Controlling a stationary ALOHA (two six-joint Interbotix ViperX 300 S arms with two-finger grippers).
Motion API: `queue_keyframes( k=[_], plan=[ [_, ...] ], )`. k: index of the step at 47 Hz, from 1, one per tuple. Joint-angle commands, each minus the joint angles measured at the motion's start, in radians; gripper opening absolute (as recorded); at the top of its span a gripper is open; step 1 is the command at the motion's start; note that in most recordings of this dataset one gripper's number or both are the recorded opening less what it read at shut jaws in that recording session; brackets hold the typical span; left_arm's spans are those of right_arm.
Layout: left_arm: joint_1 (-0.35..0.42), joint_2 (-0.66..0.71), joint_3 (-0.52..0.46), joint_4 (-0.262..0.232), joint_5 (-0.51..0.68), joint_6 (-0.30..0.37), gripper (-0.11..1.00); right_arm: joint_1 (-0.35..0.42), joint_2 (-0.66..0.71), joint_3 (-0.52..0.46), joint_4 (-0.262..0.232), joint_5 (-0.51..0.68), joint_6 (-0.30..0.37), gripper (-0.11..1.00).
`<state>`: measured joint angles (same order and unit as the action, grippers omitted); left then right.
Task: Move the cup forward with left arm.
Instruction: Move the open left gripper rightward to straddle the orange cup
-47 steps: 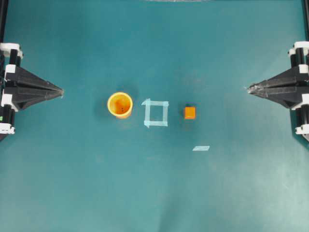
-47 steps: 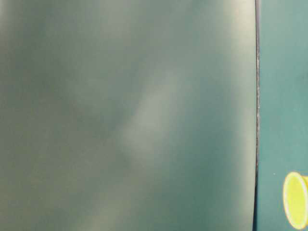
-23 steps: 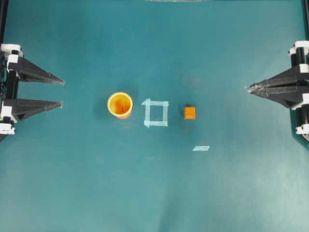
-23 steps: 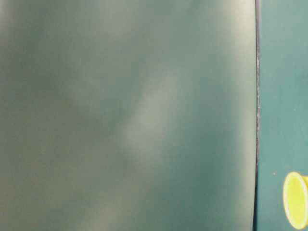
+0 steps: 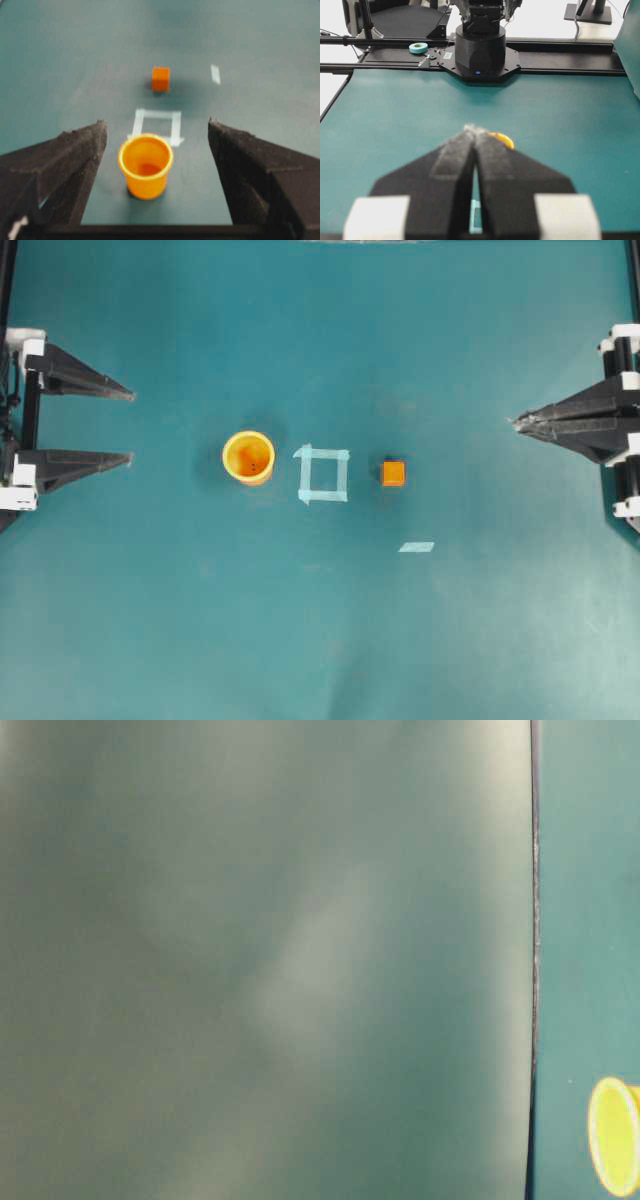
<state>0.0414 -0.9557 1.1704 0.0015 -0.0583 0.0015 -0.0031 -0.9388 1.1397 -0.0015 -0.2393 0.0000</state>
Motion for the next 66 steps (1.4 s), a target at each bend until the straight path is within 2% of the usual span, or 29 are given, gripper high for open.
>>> queue_keyframes(
  k=[1, 7, 22, 28, 34, 46, 57, 66],
  plan=[
    [0.005, 0.025, -0.008, 0.0, 0.005, -0.002, 0.78, -0.006, 0.003, -0.034, 0.003, -0.005, -0.002, 0.0],
    [0.005, 0.123, -0.003, 0.002, -0.023, -0.005, 0.78, -0.009, 0.003, -0.035, 0.003, -0.006, -0.002, 0.0],
    [-0.002, 0.497, -0.015, 0.005, -0.356, 0.012, 0.78, -0.009, -0.025, -0.058, 0.003, -0.002, 0.002, 0.0],
    [-0.023, 0.595, -0.018, 0.005, -0.431, 0.012, 0.78, -0.009, -0.043, -0.069, 0.003, 0.023, 0.002, 0.0],
    [-0.044, 0.67, -0.017, 0.005, -0.457, 0.014, 0.78, -0.009, -0.064, -0.083, 0.002, 0.069, 0.002, 0.0],
    [-0.034, 0.753, -0.014, 0.005, -0.492, 0.037, 0.78, -0.009, -0.089, -0.092, 0.003, 0.118, 0.0, 0.0],
    [0.035, 0.77, -0.012, 0.005, -0.491, 0.087, 0.78, -0.009, -0.089, -0.092, 0.002, 0.12, 0.0, 0.0],
    [0.077, 0.788, -0.023, 0.005, -0.477, 0.087, 0.8, -0.008, -0.089, -0.092, 0.002, 0.12, 0.0, 0.0]
  ],
)
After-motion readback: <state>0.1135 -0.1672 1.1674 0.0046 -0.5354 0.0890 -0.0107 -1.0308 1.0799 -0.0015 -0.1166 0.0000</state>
